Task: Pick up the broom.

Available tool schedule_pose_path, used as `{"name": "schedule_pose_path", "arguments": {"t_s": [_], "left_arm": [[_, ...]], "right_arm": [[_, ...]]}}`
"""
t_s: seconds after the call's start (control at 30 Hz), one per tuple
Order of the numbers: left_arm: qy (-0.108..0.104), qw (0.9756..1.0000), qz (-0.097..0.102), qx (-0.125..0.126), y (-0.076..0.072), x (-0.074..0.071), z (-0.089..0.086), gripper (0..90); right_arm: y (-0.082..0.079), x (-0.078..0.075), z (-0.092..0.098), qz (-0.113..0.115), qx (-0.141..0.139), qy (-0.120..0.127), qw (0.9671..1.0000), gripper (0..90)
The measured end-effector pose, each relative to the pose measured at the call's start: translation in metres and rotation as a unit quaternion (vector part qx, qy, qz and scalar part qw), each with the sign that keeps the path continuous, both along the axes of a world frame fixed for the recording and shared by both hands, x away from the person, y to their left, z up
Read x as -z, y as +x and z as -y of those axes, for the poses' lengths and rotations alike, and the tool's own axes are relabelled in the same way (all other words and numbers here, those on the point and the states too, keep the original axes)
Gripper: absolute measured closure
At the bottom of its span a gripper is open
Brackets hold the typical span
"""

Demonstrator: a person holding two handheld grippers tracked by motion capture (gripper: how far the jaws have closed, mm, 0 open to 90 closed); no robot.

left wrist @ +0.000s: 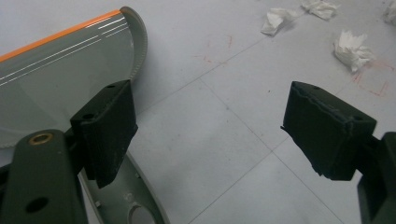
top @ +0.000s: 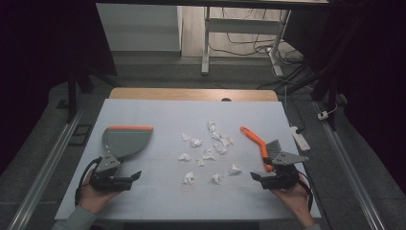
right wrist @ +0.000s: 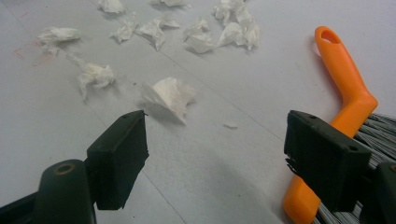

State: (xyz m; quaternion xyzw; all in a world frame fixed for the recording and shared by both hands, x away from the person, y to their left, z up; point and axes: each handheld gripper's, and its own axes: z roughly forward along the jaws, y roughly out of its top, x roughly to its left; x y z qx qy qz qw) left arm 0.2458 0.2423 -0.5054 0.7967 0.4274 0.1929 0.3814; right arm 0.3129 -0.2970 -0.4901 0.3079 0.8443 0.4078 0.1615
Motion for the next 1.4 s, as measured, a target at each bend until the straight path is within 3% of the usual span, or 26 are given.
{"name": "schedule_pose_path", "arguments": {"t_s": [0.9,1.07,1.17,1.3,1.4], "left_arm": [[0.010,0.9999,0.004,-0.006,0.001,0.001,0.002,18.1],[0.007,0.9999,0.011,-0.009,0.000,-0.002,0.000,18.2],[0.006,0.9999,0.010,-0.004,0.000,-0.001,0.000,18.2],[0.005,1.0000,0.006,0.002,0.000,0.000,0.000,18.2],[0.003,1.0000,0.007,0.005,0.001,0.000,0.001,18.2]], "right_arm": [[0.002,-0.001,0.000,-0.005,0.004,-0.009,0.9999,21.4],[0.005,-0.008,-0.001,-0.011,0.011,-0.013,0.9998,22.5],[0.015,-0.022,-0.003,-0.019,0.023,-0.026,0.9992,22.8],[0.026,-0.033,-0.005,-0.028,0.032,-0.025,0.9988,22.9],[0.044,-0.043,-0.008,-0.044,0.051,-0.043,0.9968,23.6]]}}
